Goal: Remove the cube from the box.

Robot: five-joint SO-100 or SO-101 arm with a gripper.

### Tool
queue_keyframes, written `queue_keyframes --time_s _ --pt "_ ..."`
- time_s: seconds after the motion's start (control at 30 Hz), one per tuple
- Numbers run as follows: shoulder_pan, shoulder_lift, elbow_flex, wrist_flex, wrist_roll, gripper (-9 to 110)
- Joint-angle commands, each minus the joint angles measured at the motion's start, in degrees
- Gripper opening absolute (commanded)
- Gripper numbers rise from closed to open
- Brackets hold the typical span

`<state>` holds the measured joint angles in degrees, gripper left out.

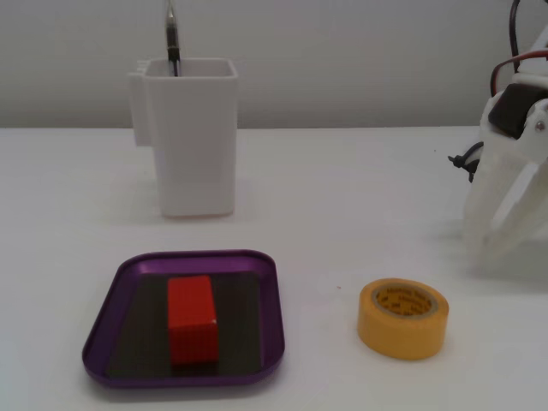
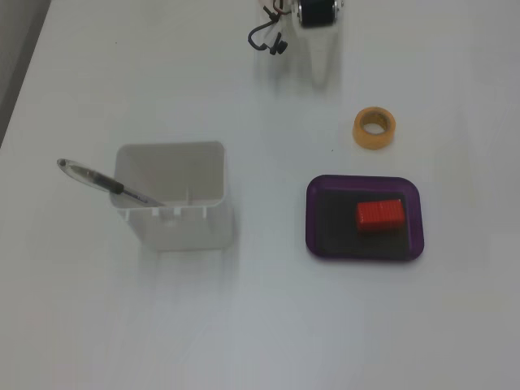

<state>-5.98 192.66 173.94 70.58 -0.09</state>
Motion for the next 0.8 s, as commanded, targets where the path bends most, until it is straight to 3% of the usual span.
queue_keyframes --time_s 0.0,0.53,0.77 --pt "0.00 5.27 0.26 -0.88 0.00 0" --pt "0.26 5.27 -0.53 -0.88 0.44 0" --pt "-0.35 1.76 -9.14 -9.76 -0.09 0"
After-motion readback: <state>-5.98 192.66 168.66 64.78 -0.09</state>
